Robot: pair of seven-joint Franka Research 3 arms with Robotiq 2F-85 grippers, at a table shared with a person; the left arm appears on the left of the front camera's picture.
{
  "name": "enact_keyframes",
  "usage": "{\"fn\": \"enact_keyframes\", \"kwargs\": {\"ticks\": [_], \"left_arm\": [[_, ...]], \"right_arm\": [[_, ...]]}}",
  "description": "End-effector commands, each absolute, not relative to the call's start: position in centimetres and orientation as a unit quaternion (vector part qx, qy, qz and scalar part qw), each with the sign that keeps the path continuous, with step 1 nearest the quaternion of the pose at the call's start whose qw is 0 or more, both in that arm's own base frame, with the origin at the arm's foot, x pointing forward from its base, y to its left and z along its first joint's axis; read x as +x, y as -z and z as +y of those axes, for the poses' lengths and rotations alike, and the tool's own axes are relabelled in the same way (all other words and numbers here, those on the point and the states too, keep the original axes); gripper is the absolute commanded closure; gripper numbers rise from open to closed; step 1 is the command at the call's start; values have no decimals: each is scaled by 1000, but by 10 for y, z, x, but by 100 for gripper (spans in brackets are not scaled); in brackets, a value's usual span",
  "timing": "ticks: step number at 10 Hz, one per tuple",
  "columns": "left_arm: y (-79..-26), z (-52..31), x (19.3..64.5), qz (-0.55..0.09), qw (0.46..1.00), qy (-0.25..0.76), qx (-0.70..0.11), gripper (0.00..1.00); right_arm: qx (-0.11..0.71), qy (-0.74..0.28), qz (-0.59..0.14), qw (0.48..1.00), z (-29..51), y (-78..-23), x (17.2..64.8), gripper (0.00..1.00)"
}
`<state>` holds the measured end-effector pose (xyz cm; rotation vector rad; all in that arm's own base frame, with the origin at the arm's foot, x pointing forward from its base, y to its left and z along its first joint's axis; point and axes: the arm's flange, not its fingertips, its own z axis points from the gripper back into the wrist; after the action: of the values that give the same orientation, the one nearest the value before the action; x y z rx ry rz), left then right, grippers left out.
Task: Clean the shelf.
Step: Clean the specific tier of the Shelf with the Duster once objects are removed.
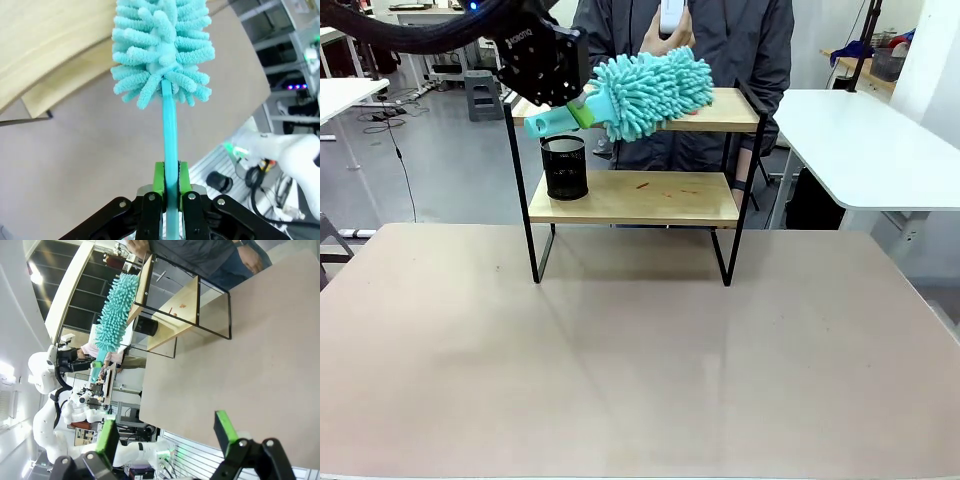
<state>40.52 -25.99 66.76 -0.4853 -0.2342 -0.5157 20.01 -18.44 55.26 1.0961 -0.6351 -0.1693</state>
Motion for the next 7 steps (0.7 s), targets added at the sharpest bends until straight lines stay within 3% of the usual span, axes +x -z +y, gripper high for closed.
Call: {"fn": "enact_keyframes", "kwargs": {"ticks": [1, 3, 5, 7], "left_arm": [[-674, -244, 402, -68, 917, 300, -253, 88], [-684, -226, 393, -5, 887, 368, -278, 88], [-706, -191, 363, 76, 824, 459, -325, 88], [-722, -163, 340, 46, 810, 470, -348, 88]], "right_arm": [[514, 69, -306, 798, -184, -555, 202, 0], [514, 69, -306, 798, -184, -555, 202, 0], [514, 69, -306, 798, -184, -555, 202, 0], [514, 69, -306, 798, -184, -555, 202, 0]]}}
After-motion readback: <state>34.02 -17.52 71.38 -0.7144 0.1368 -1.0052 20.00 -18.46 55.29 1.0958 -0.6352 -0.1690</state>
